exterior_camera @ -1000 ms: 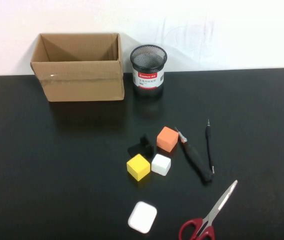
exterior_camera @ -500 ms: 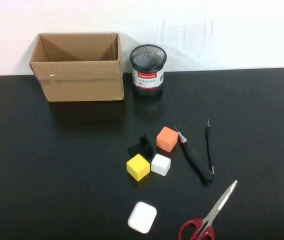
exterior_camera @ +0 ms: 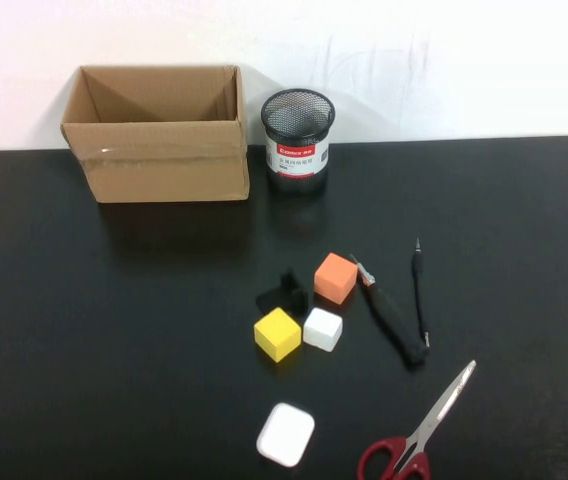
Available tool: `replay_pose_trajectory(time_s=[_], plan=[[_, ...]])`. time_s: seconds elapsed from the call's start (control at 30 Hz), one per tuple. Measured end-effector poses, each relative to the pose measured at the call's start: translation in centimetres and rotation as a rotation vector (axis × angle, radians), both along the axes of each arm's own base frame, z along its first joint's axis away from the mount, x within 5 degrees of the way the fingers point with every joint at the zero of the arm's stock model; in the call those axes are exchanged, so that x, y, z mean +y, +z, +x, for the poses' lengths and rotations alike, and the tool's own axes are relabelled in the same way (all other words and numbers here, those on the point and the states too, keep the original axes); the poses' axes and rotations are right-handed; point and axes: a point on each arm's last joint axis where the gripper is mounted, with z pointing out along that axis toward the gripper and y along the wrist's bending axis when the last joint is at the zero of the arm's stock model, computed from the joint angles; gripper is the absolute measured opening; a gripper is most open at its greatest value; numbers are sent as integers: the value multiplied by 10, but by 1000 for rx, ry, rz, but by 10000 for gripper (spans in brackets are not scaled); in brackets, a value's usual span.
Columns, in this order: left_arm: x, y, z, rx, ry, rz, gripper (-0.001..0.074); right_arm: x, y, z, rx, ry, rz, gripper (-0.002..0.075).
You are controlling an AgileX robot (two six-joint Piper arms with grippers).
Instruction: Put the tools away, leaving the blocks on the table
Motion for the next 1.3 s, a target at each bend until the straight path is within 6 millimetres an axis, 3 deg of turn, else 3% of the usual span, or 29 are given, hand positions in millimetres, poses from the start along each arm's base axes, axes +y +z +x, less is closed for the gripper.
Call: replay_pose_trajectory(time_s=[0.13,0.23,0.43,0.57,0.73,0.83,1.03,1.3], plan=[[0,0,0,0,0,0,0,-2,13,-12,-174,81,117,-11],[0,0,0,0,0,0,0,-6,35,-25,-330,120,195,-11],[0,0,0,0,-2,0,0,-16,121,-70,-503,184,364,-11],[0,0,0,0,-2,0,0,-15,184,-78,-312,190,395,-11],[0,0,0,0,-2,0,0,-9,232,-37,148,137,383,-11],[0,0,0,0,-2,0,0,-7,234,10,451,97,383,-11],[0,0,0,0,-2,0,0,-5,199,88,875,31,387,-11],[0,0,0,0,-2,0,0,3,136,151,1421,8,425,-11]])
